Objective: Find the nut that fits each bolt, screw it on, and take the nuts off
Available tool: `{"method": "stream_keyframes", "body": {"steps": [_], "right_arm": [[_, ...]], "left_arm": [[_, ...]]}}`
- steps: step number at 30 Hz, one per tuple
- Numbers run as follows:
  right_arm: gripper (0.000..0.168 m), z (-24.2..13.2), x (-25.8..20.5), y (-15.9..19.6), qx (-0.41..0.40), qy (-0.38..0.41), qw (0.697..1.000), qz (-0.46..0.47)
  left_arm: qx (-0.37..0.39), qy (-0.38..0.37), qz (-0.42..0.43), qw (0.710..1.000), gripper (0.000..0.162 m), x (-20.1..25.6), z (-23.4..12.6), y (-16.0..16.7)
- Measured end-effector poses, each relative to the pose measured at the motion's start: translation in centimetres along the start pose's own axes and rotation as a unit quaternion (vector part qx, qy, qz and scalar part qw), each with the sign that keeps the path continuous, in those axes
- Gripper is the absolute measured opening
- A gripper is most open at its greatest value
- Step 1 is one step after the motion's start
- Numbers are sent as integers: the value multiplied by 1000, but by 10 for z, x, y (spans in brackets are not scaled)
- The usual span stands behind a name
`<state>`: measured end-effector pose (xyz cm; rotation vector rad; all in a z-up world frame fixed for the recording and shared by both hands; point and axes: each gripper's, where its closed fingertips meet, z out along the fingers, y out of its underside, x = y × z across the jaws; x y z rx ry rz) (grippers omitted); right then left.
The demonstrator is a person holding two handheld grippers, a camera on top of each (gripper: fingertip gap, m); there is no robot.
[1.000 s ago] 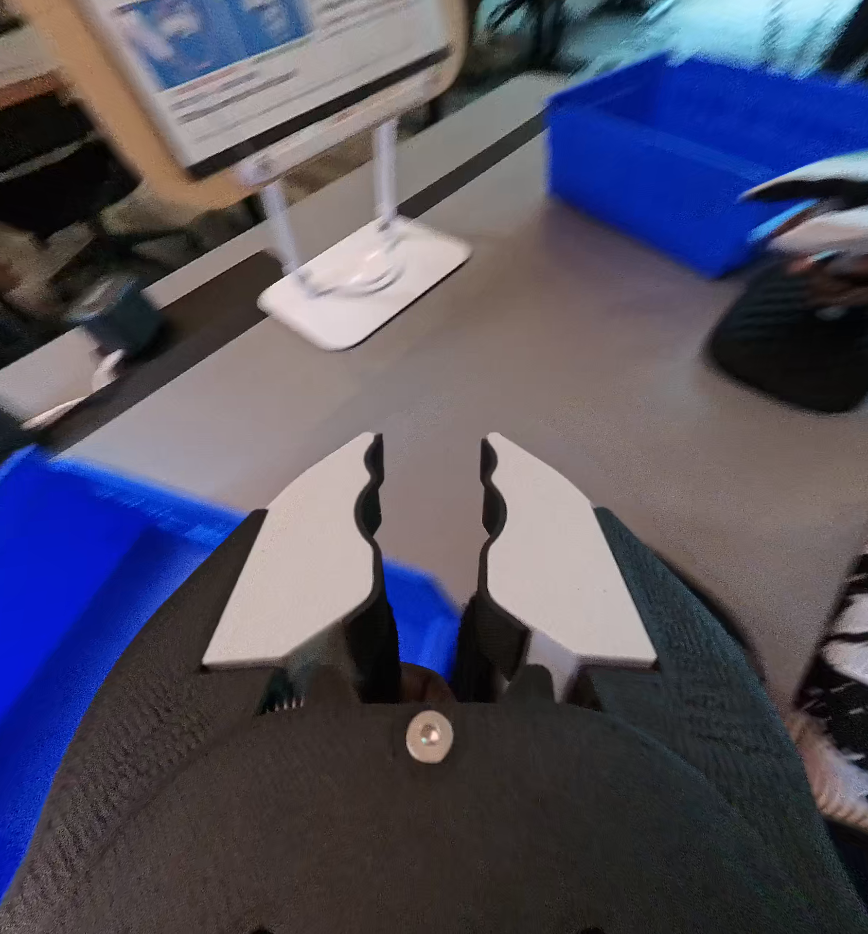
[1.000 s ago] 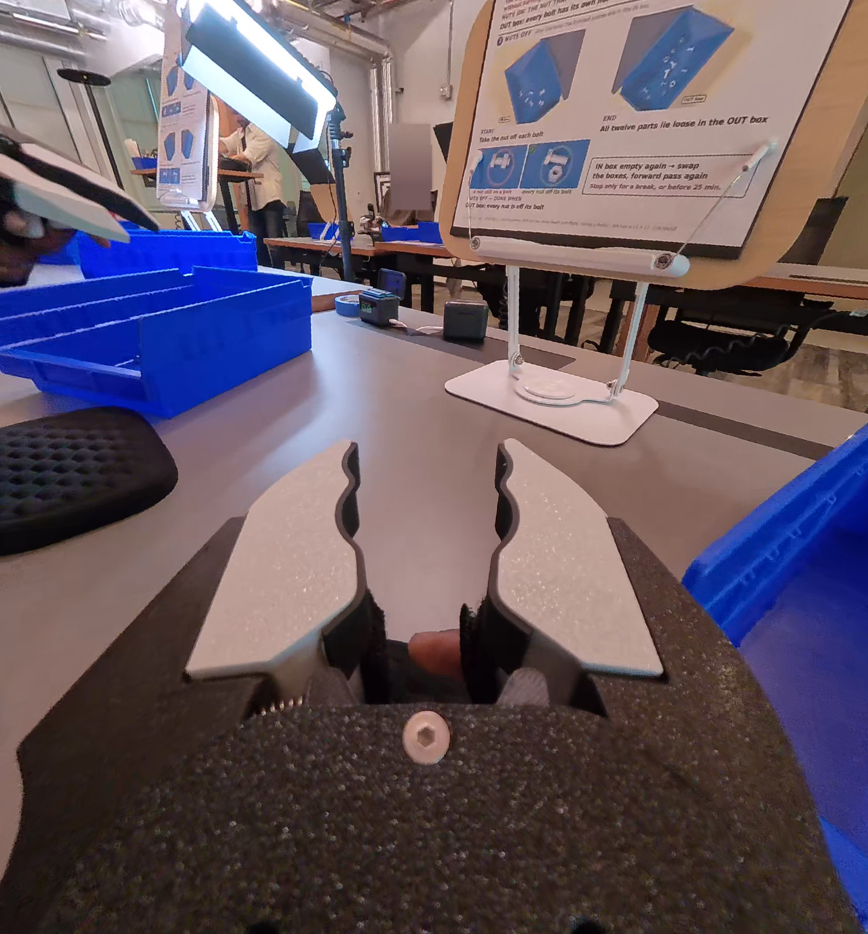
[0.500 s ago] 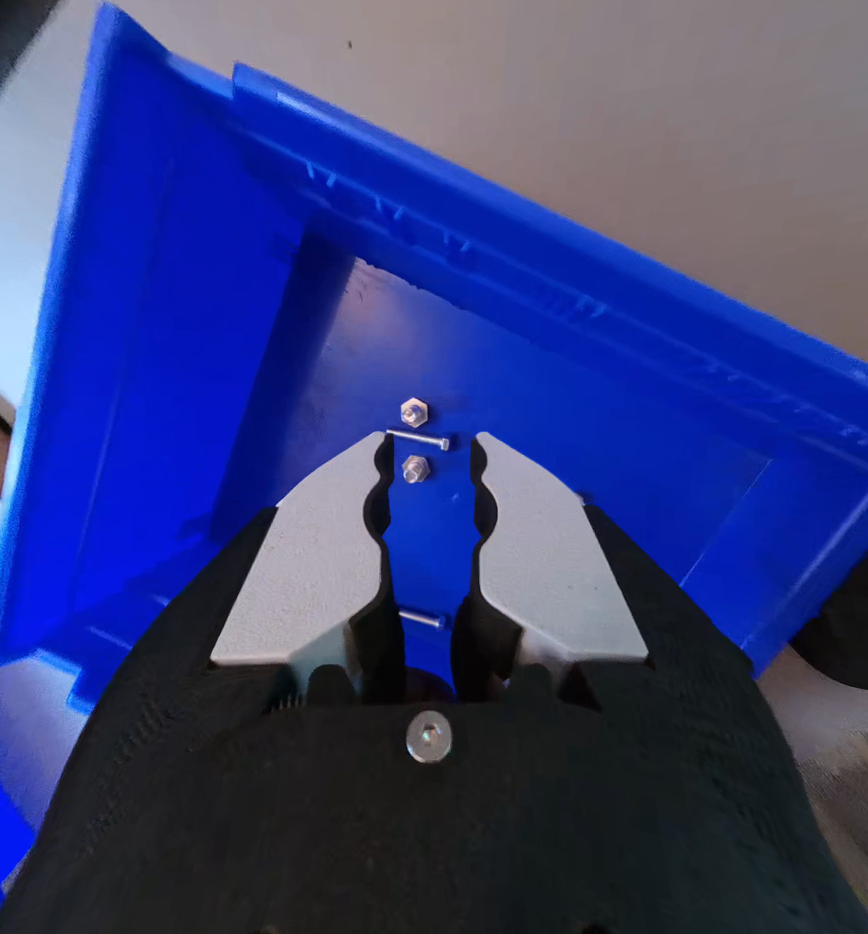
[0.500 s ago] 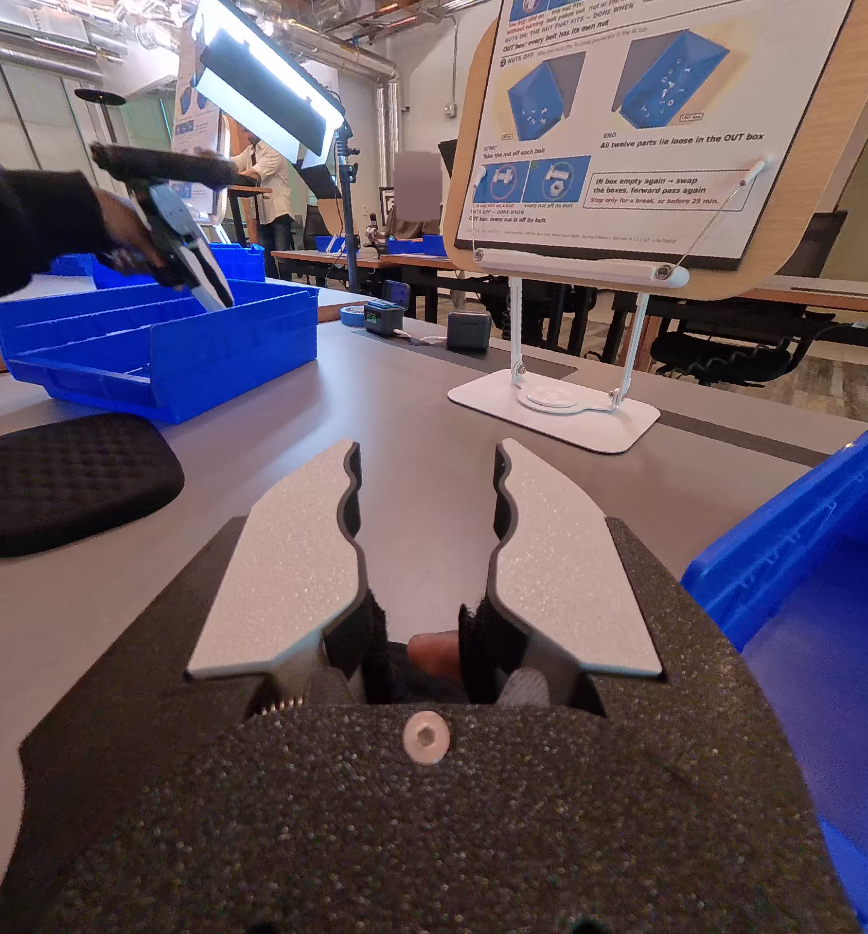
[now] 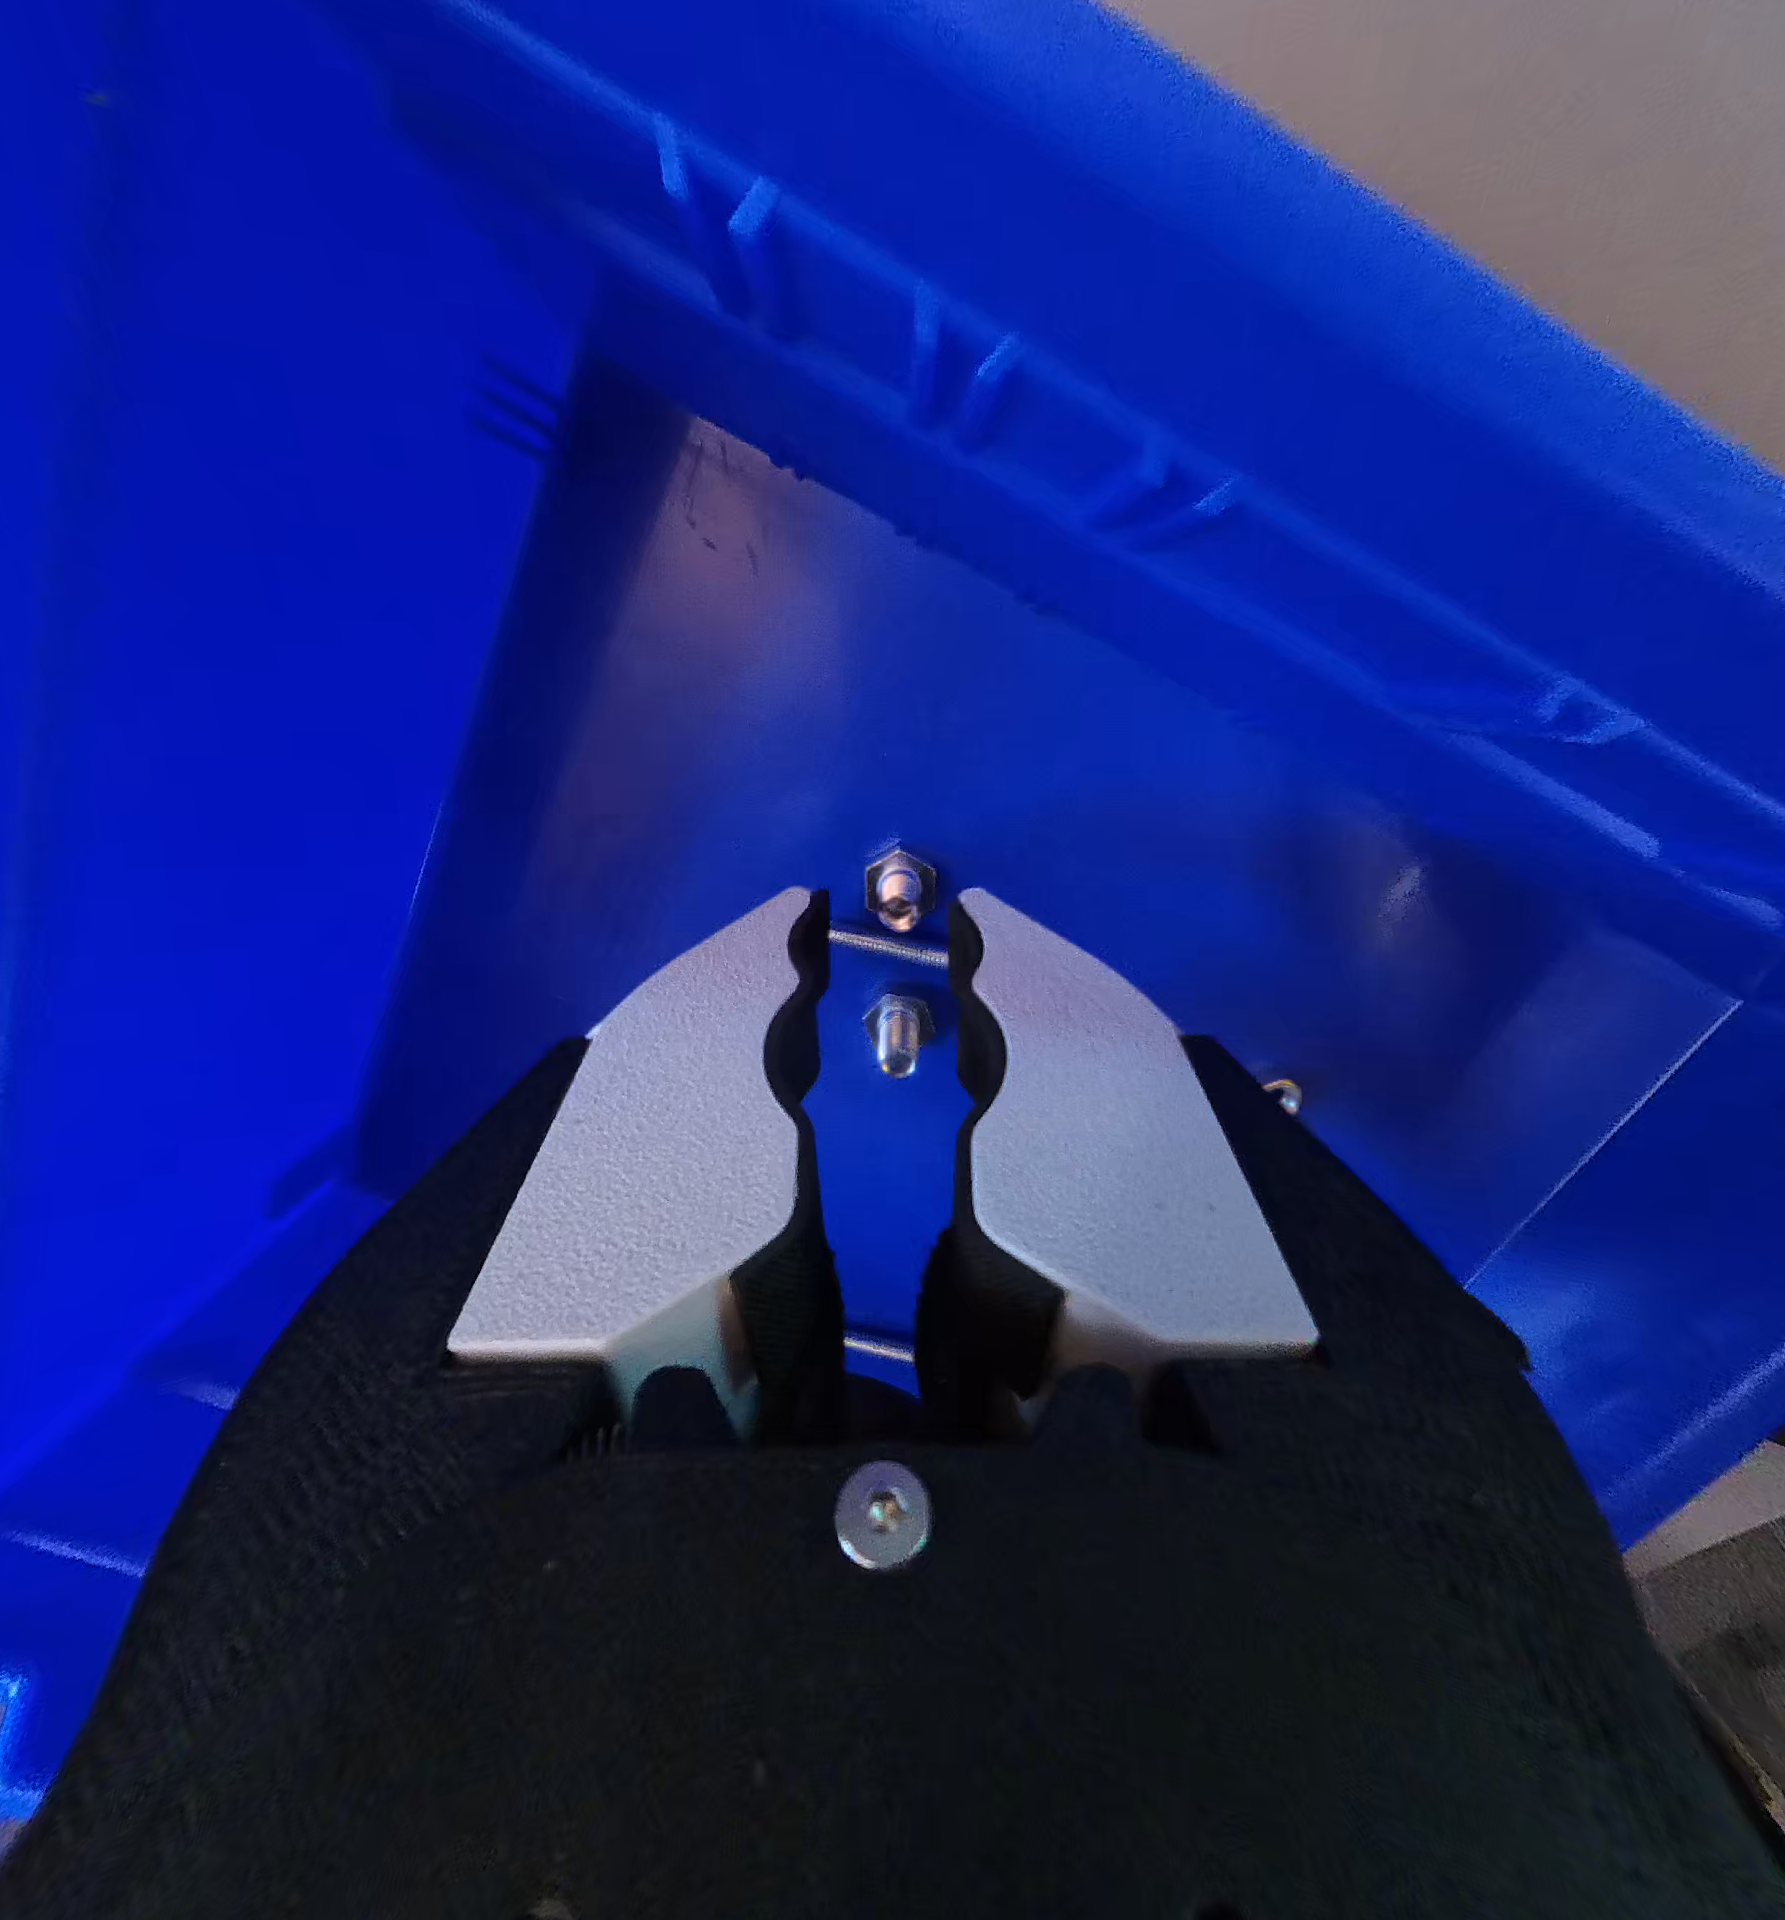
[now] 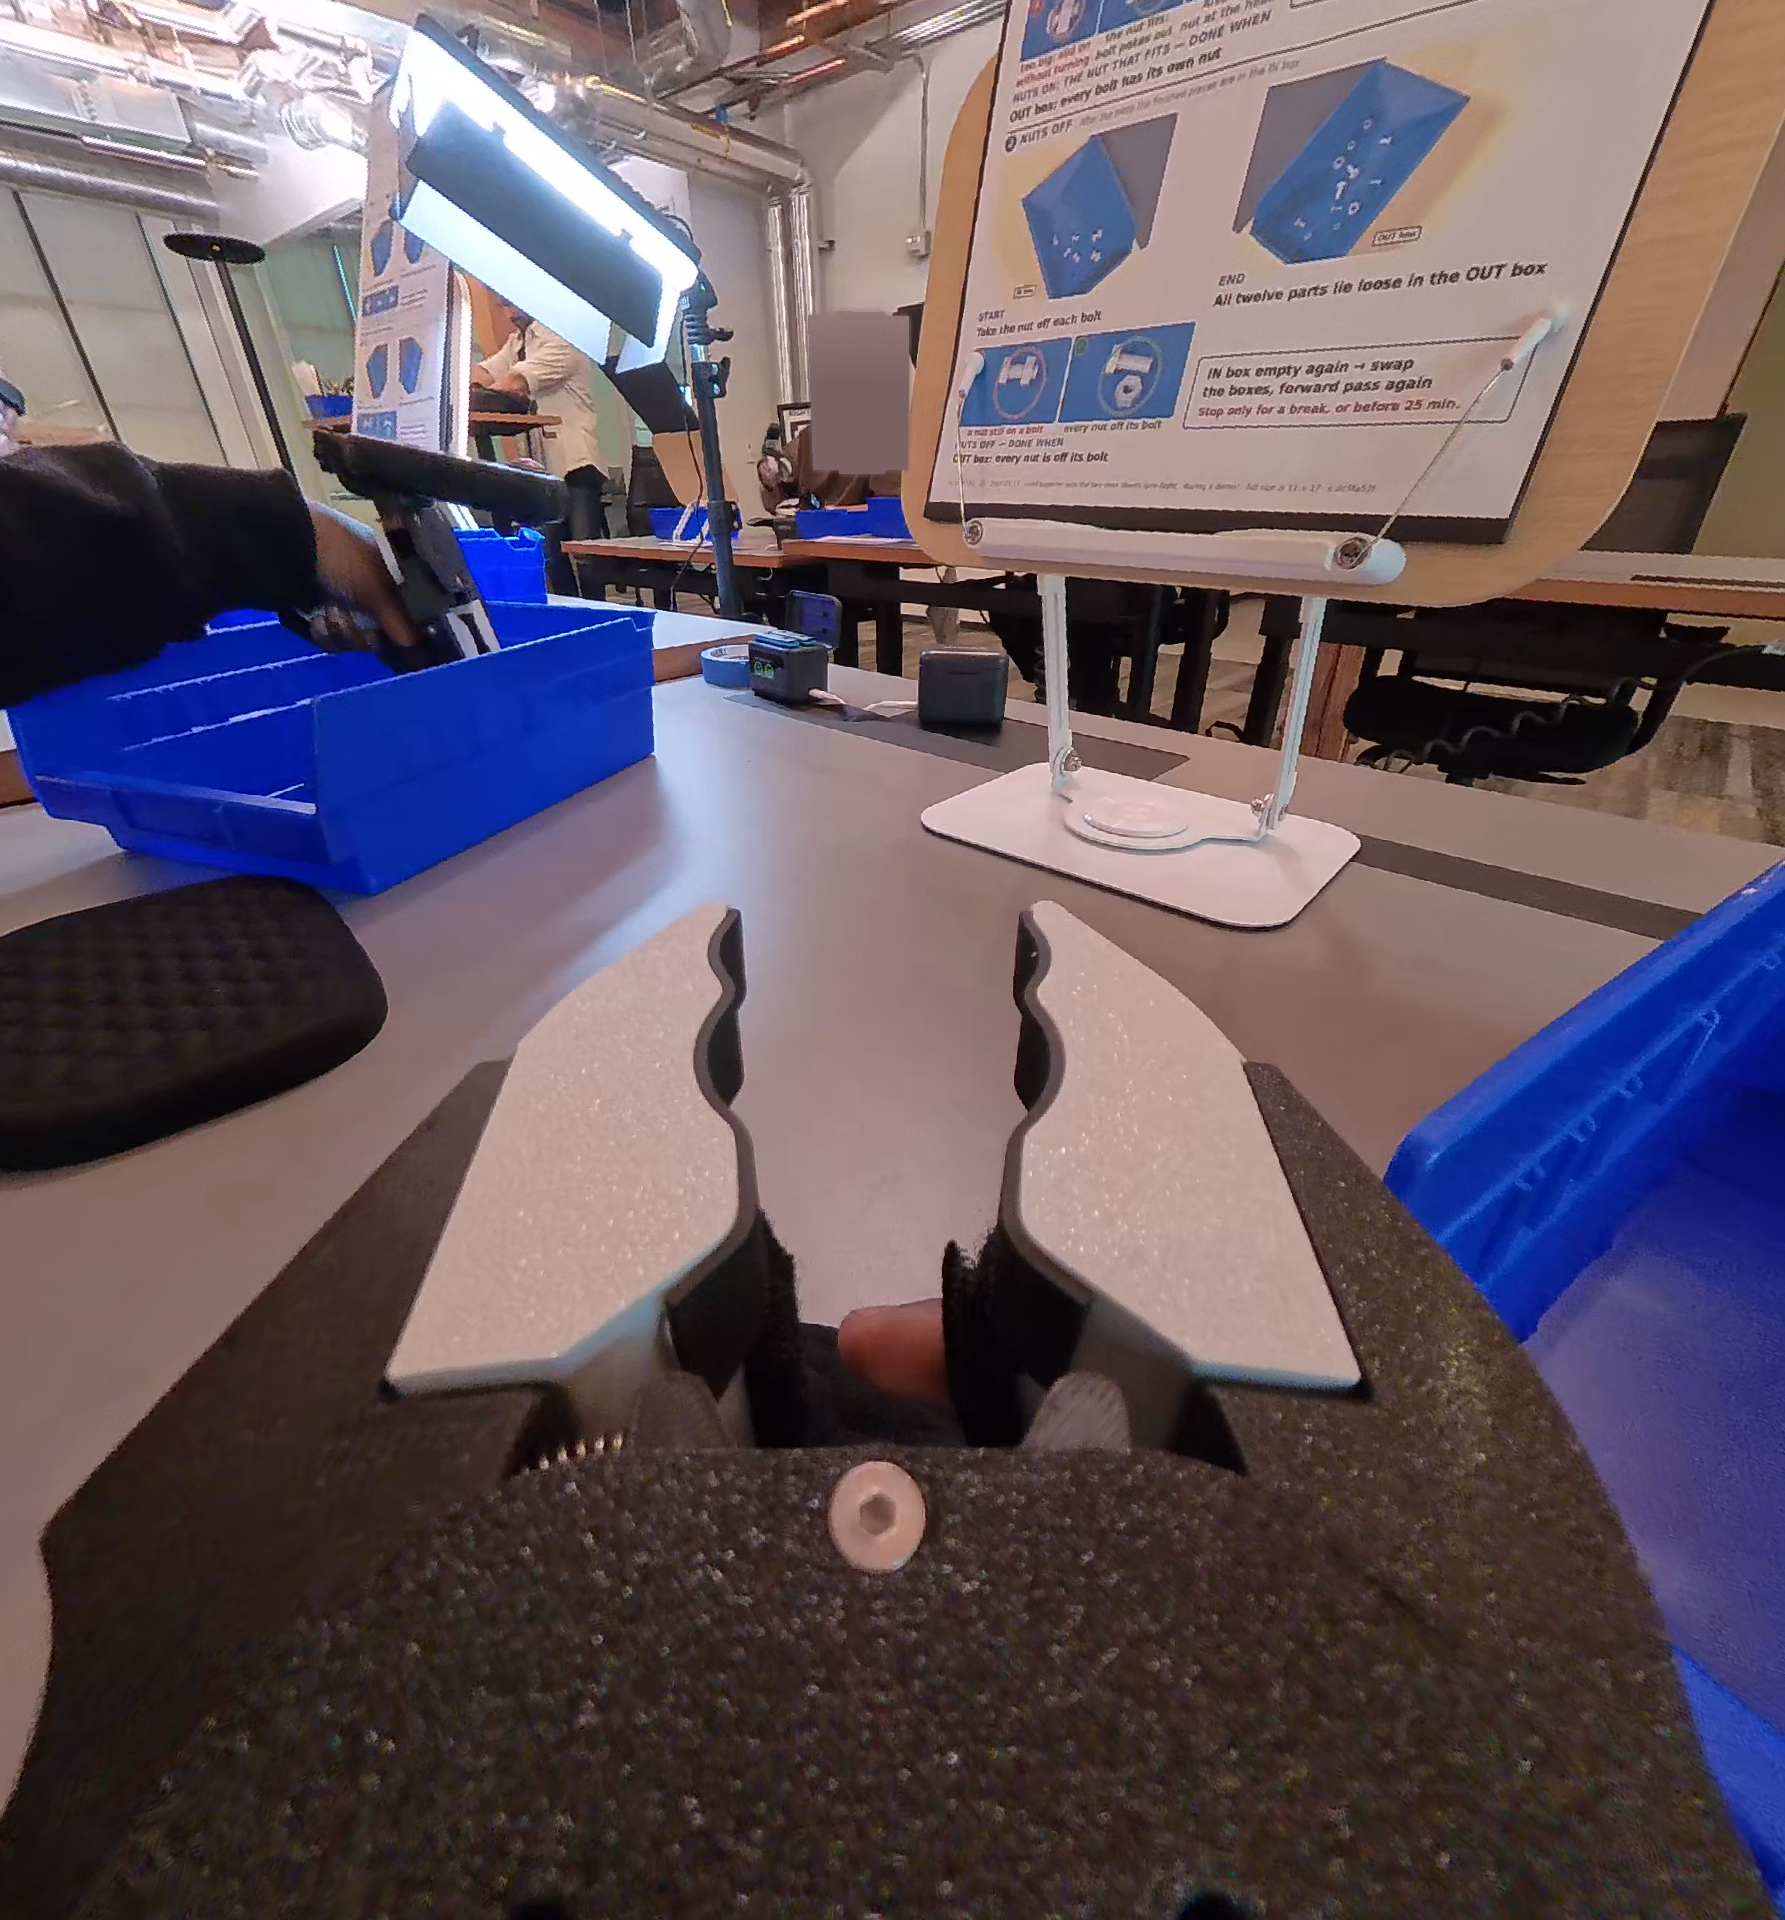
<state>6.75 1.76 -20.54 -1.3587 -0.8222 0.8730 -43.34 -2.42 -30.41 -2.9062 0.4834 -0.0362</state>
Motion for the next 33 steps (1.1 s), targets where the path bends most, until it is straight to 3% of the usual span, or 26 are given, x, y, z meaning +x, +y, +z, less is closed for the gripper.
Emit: {"method": "stream_keyframes", "body": {"steps": [3, 7, 11, 16, 20, 27, 33], "right_arm": [[50, 0, 0, 0, 0, 1, 1000, -1], [50, 0, 1, 1, -3, 1, 1000, 1], [50, 1, 1, 2, -6, 1, 1000, 3], [50, 2, 0, 4, -11, 0, 1000, 0], [50, 3, -2, 6, -17, -1, 1000, -11], [49, 3, -9, 5, -15, -19, 999, -24], [49, 3, -9, 6, -14, -21, 999, -23]], "left_arm": [[6, 2, 0, 1000, 9, -2, 3, -1], [3, 1, 2, 1000, 9, -2, -3, 0], [23, -17, 22, 999, 8, 9, -35, -10], [88, -36, 116, 989, 8, 67, -91, -45], [128, -28, 224, 966, 8, 139, -111, -72], [129, 8, 375, 918, 8, 263, -79, -84], [110, 48, 428, 896, 8, 328, -36, -79]]}}
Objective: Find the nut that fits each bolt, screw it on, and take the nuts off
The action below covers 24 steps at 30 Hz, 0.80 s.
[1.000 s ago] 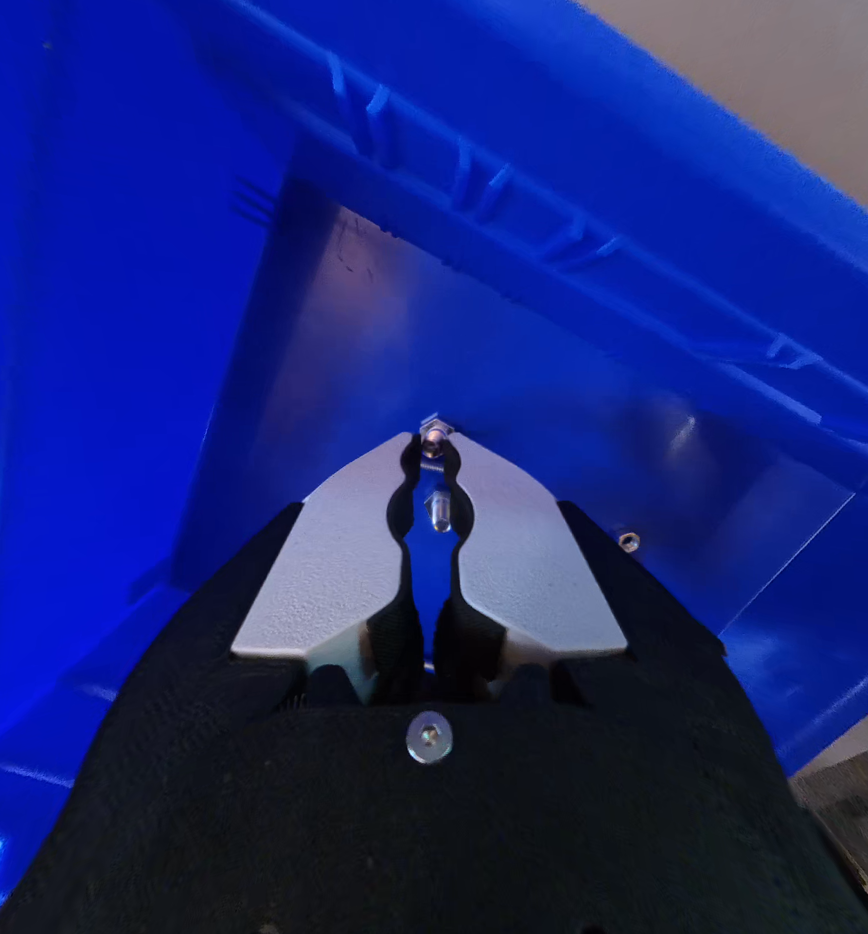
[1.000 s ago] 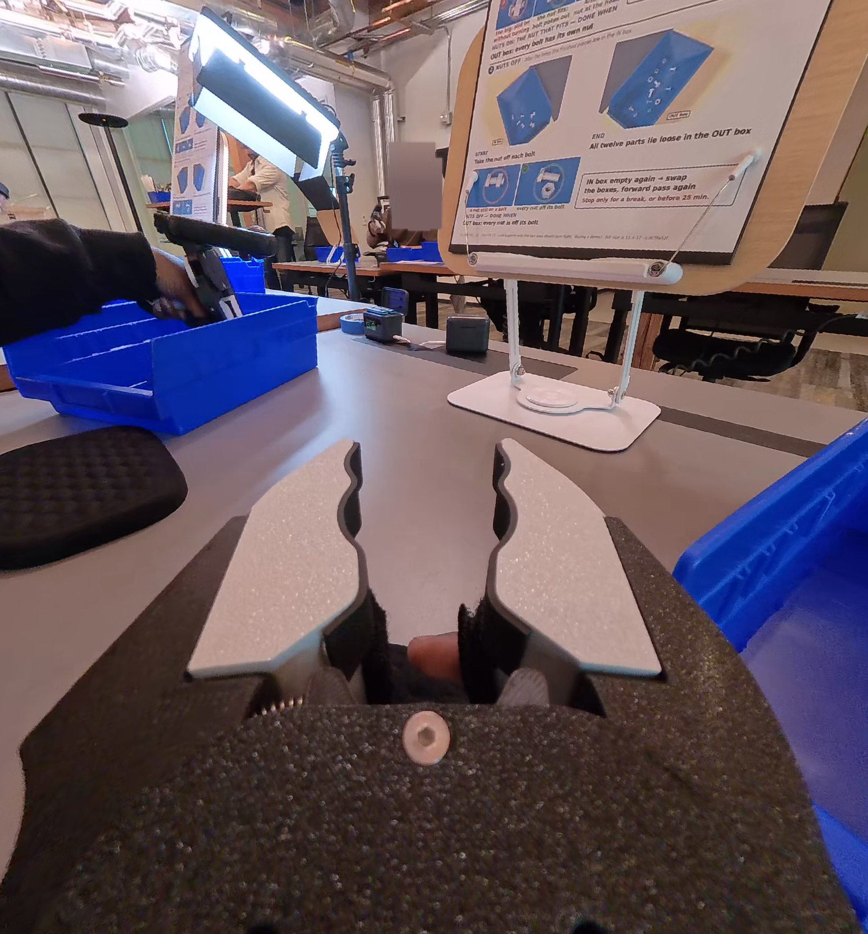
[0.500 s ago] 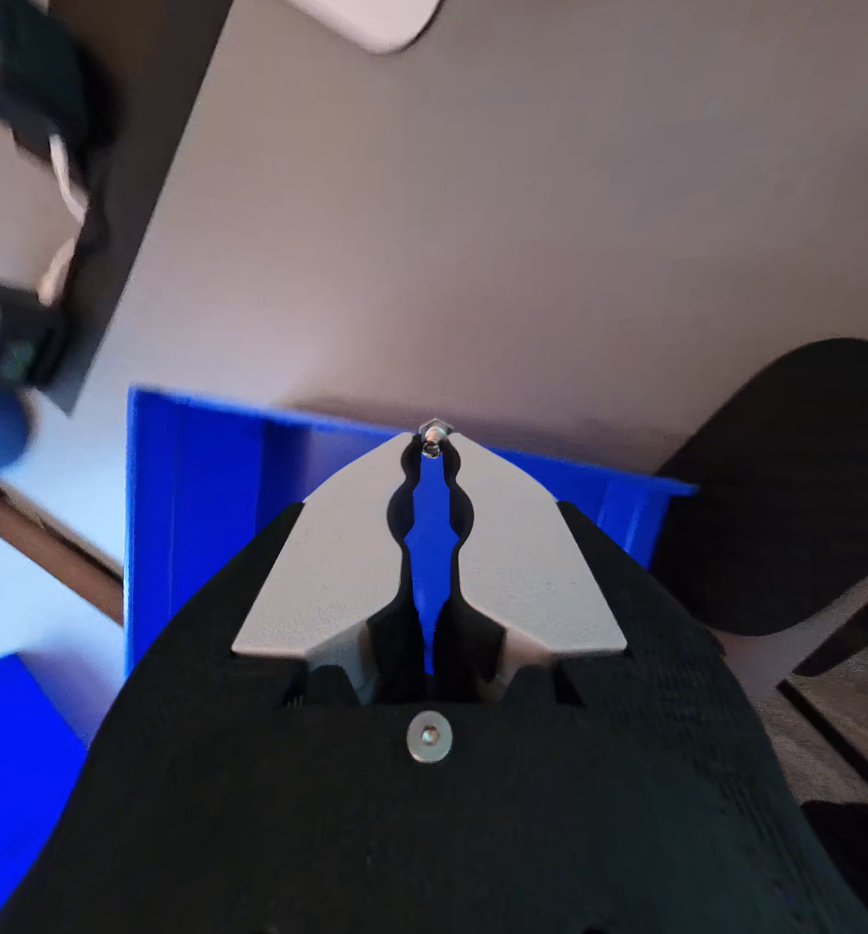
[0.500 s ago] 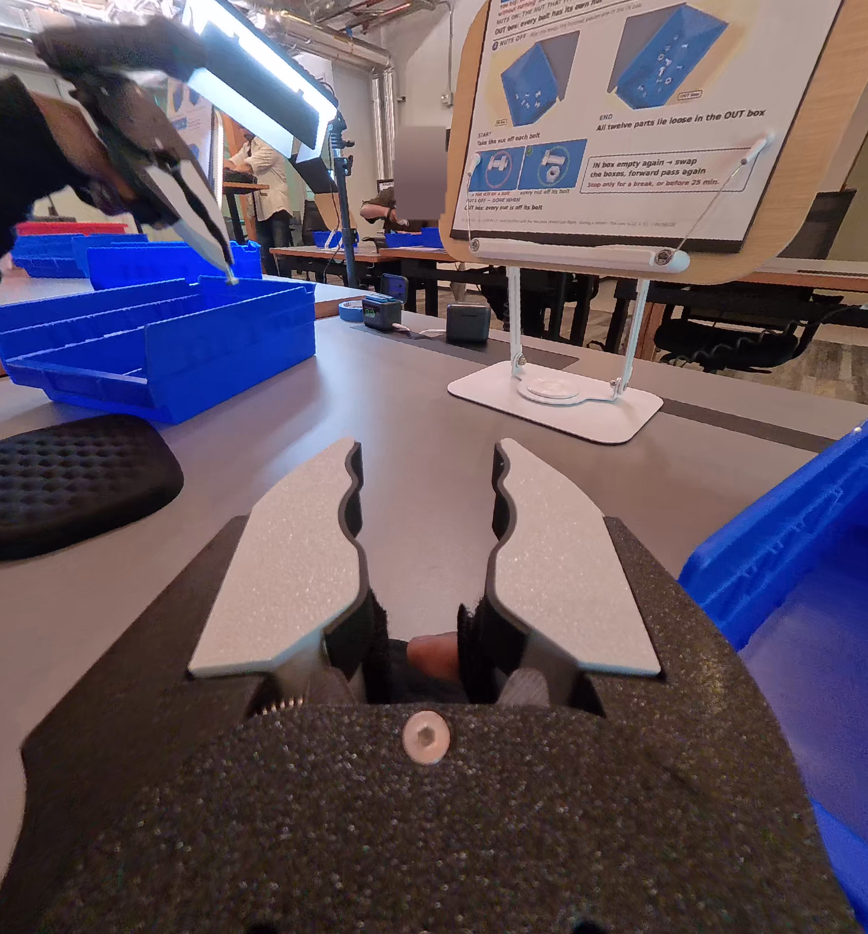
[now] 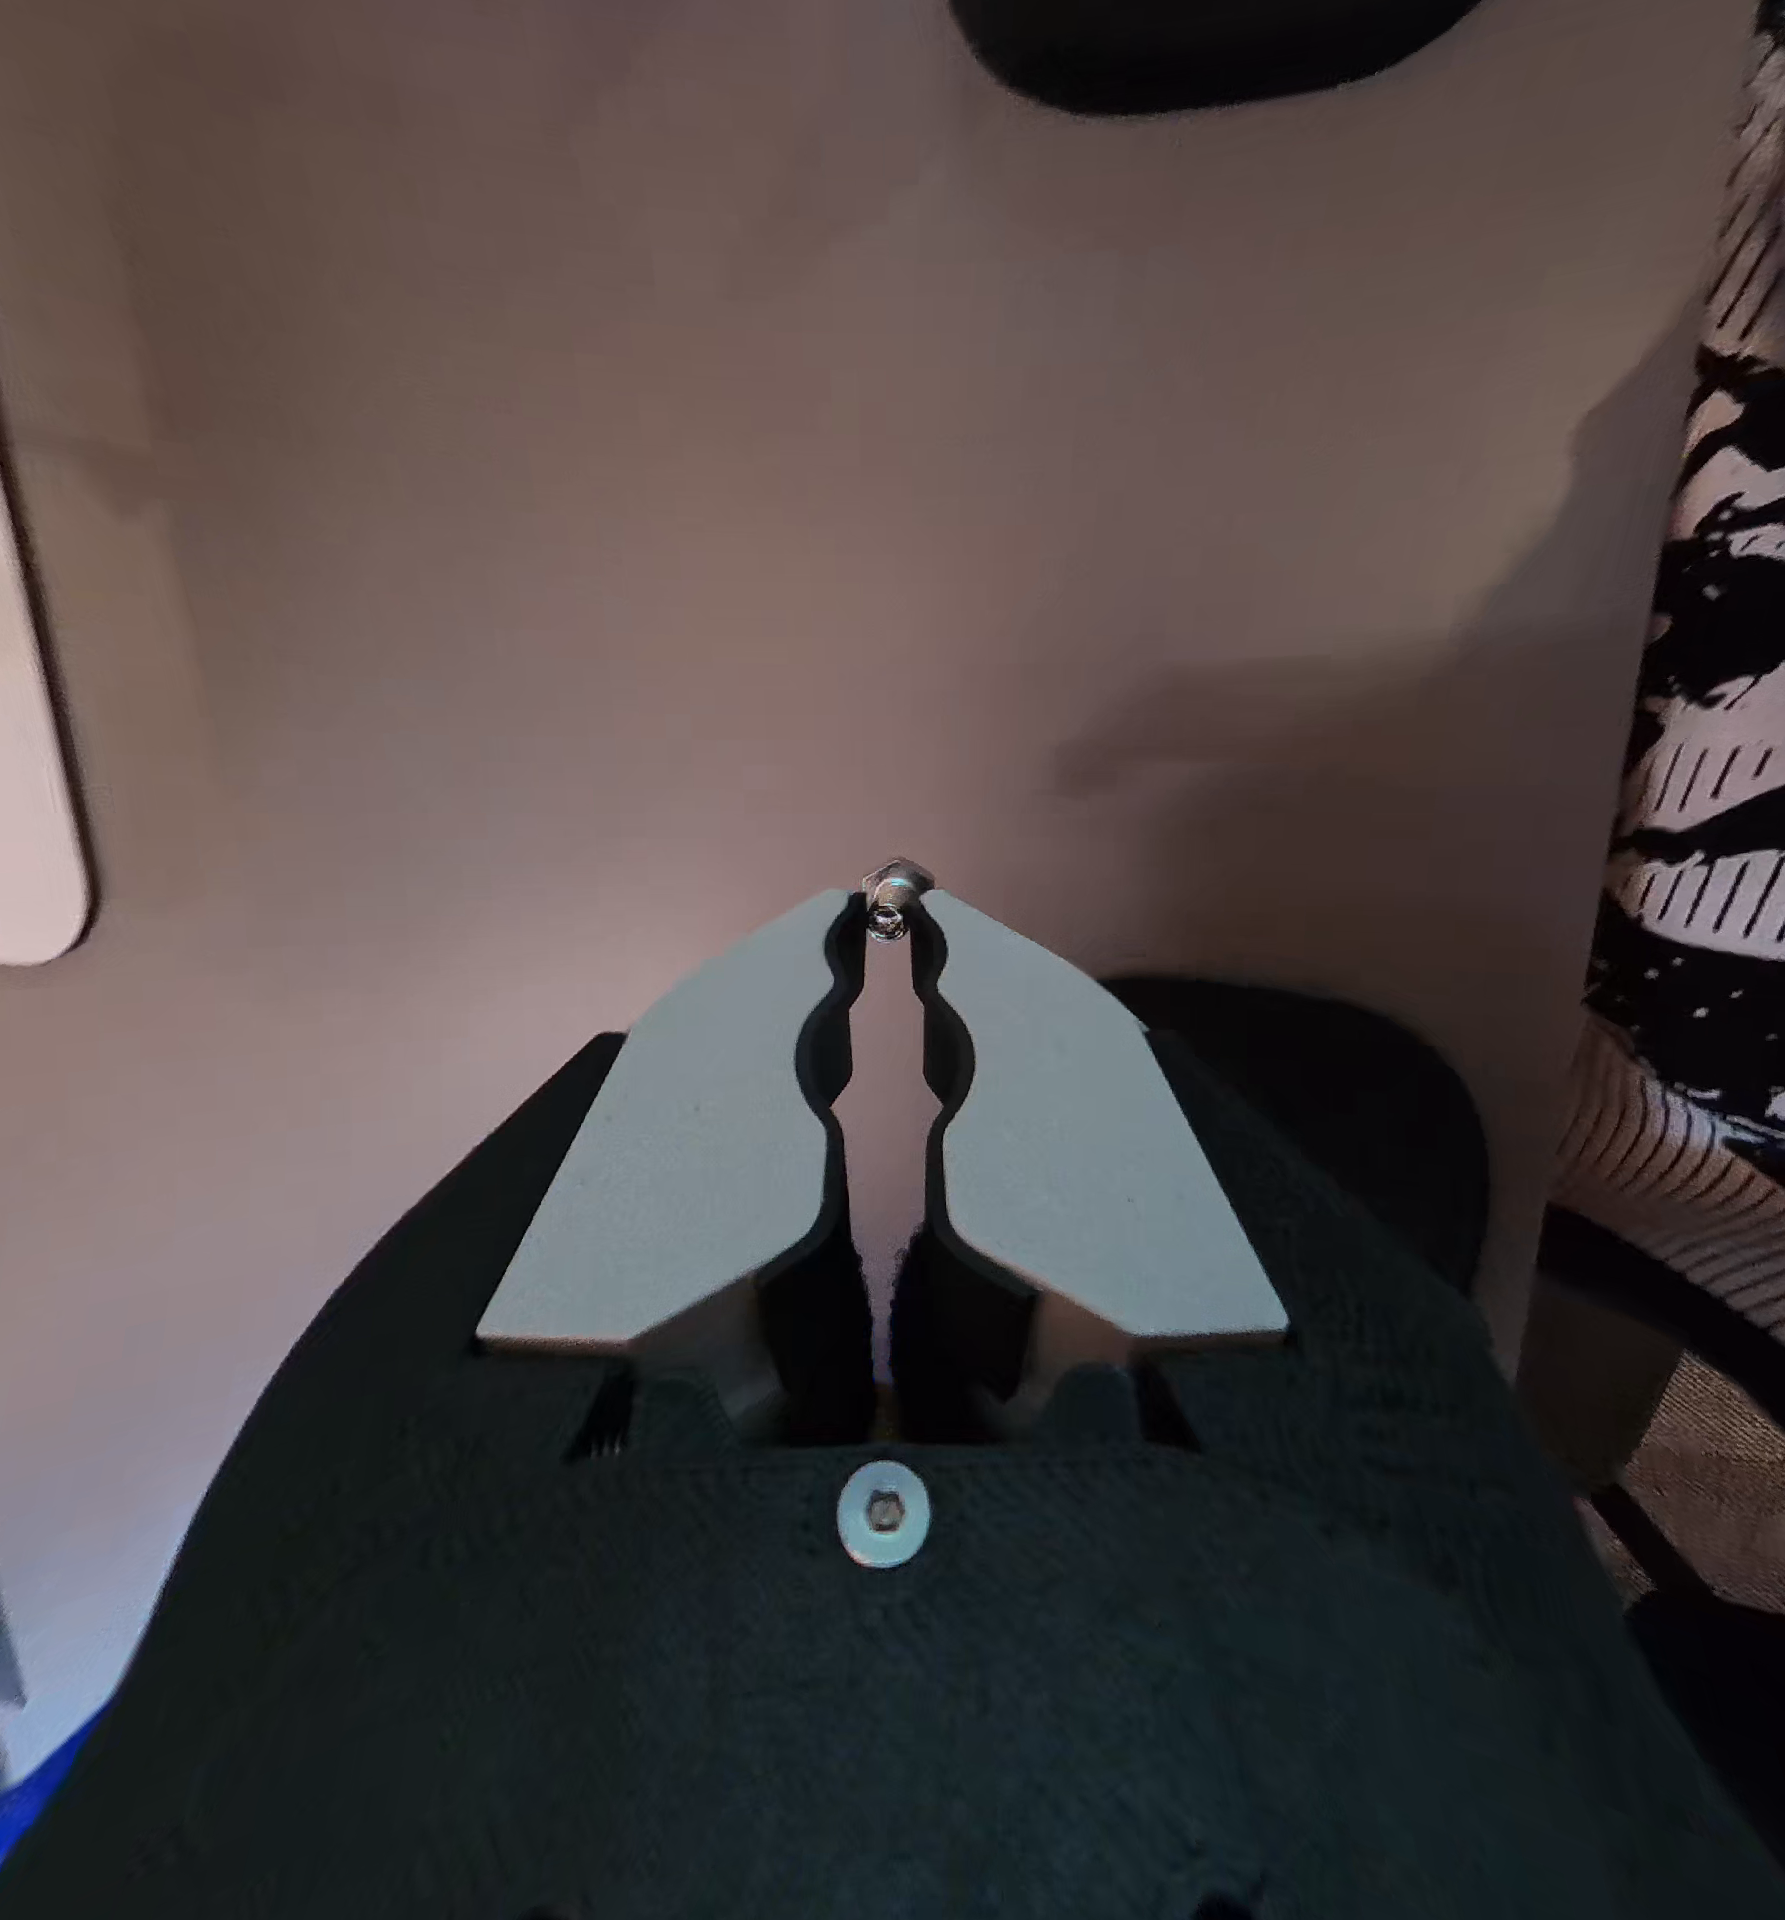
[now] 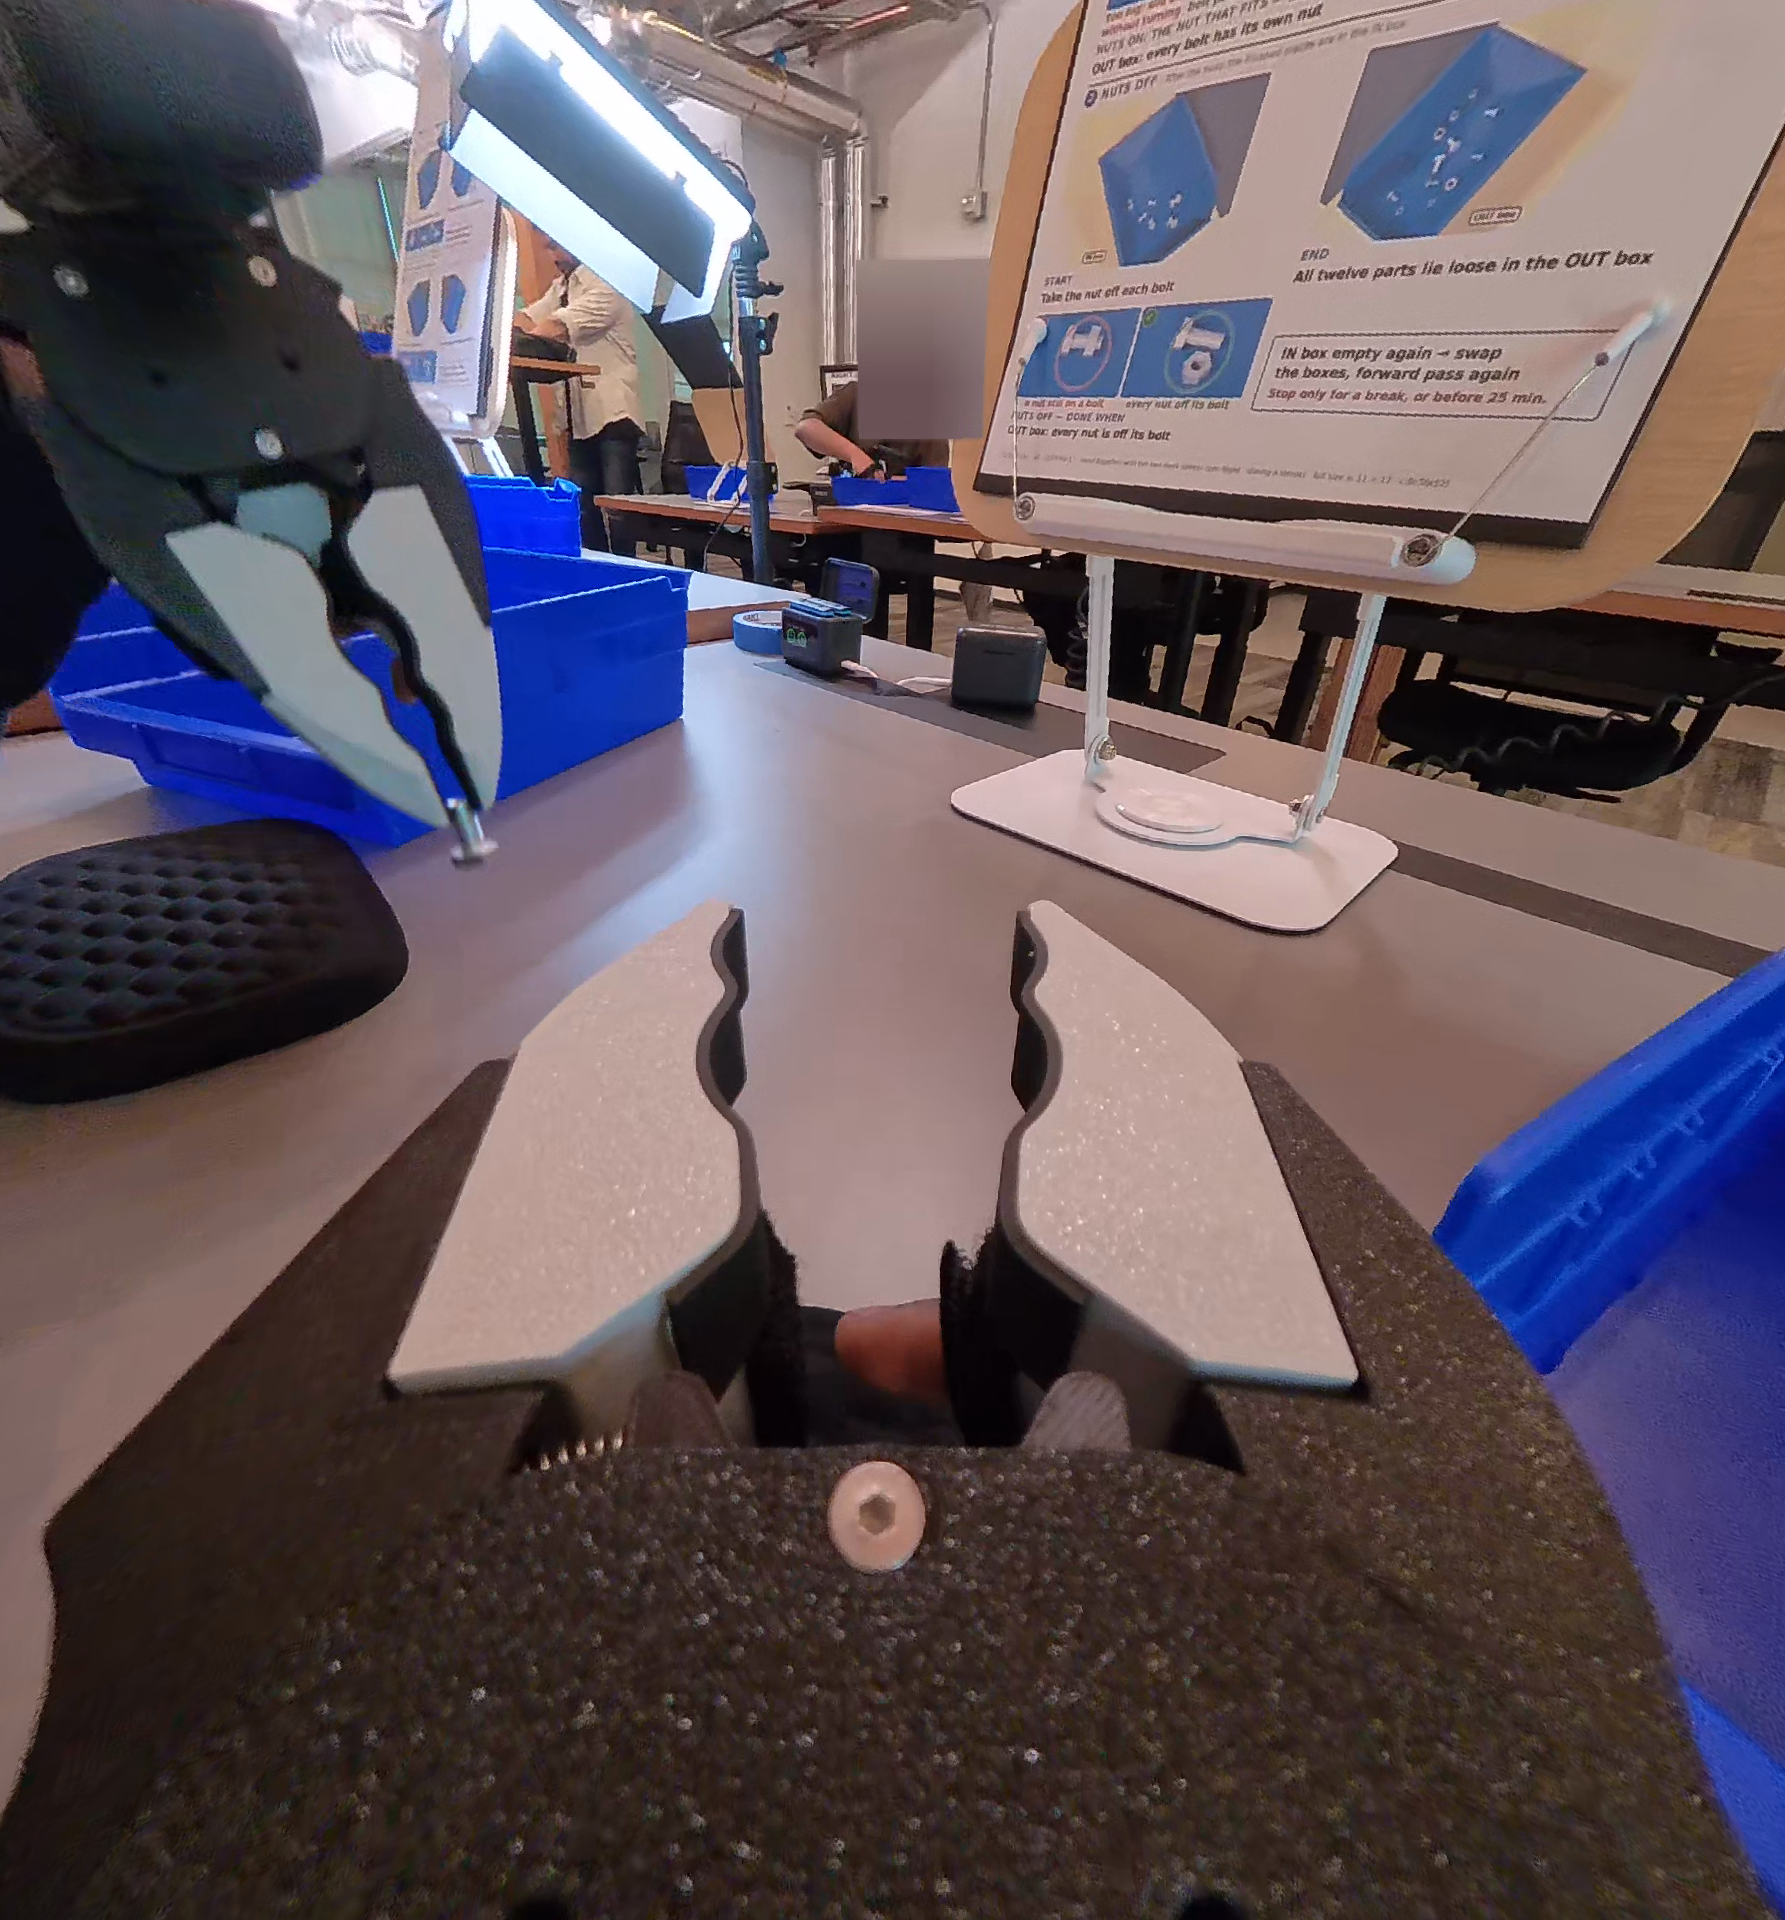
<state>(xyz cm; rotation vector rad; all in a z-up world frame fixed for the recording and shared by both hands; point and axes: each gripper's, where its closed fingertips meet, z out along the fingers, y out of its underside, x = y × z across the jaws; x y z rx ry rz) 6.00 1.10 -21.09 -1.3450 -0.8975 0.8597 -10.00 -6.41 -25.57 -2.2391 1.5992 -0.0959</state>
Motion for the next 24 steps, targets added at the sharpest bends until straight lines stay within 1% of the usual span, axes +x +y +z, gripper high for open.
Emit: {"method": "stream_keyframes", "body": {"steps": [6, 11, 19, 24], "right_arm": [[49, 1, -1, 1, -4, 0, 1000, -5], [49, 1, -1, 0, -1, 0, 1000, -6], [49, 1, -1, 0, -1, 0, 1000, -4], [49, 1, -1, 0, -1, 0, 1000, -4]], "left_arm": [[-31, 14, 4, 999, 8, 15, 38, -3], [-45, 22, 5, 999, 8, 20, 54, -1], [-35, 32, -1, 999, 11, 22, 56, -3], [-9, 30, -14, 999, 14, 20, 44, -5]]}}
